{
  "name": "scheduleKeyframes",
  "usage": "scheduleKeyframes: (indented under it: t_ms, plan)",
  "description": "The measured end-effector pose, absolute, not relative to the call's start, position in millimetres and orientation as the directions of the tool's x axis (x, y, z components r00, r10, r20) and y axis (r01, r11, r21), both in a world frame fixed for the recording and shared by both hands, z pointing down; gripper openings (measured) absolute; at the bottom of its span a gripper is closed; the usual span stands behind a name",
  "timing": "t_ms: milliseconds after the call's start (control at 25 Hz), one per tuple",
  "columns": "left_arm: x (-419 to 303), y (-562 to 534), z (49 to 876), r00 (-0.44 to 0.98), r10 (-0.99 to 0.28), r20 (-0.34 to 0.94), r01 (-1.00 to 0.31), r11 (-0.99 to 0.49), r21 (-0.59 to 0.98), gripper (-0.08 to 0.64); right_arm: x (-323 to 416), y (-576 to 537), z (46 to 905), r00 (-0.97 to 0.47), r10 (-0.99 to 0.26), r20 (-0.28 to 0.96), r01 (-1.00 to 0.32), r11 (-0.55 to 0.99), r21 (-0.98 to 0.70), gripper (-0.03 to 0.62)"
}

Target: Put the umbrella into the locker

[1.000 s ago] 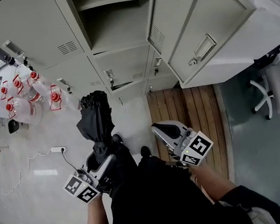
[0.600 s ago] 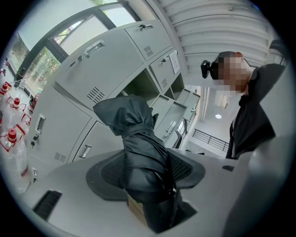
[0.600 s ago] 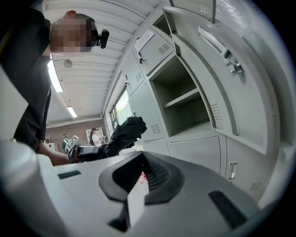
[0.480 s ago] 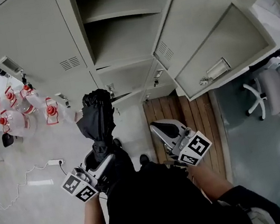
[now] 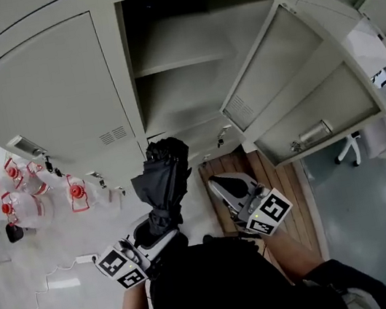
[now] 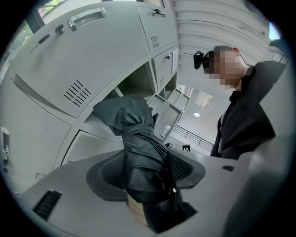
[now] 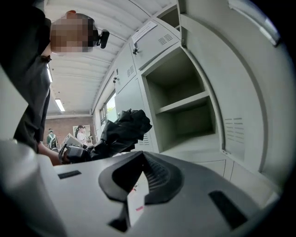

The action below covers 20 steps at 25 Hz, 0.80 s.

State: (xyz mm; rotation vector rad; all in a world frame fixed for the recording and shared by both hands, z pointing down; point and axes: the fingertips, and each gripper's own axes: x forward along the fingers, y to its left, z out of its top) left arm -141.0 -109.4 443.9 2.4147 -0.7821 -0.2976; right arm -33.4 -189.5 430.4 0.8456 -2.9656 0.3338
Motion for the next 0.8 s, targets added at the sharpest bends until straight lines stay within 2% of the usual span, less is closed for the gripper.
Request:
scheduleKeyframes:
  t_ms: [320, 560, 800]
  plan:
    - [-127.4, -153.0, 436.4, 0.864, -0.503, -0.026, -0.378, -0.682, 0.626, 0.258, -30.6, -219.7, 427.0, -0.788, -0.602, 0.129, -0.616, 0.771, -0.16, 0.011]
    - [-115.1, -192.5, 442.4, 0.828, -0.554, 0.084, -0.471, -0.607, 0.64, 0.258, -16.2, -239.3, 426.1, -0.8, -0.587, 0.126, -0.6, 0.788, -0.137, 0.011]
    - [-101.4, -236.7, 441.0, 0.764, -0.633, 0.124, -0.546, -0.532, 0.647, 0.258, -1.5, -261.0, 410.0, -0.841, -0.535, 0.084, -0.541, 0.833, -0.117, 0.011]
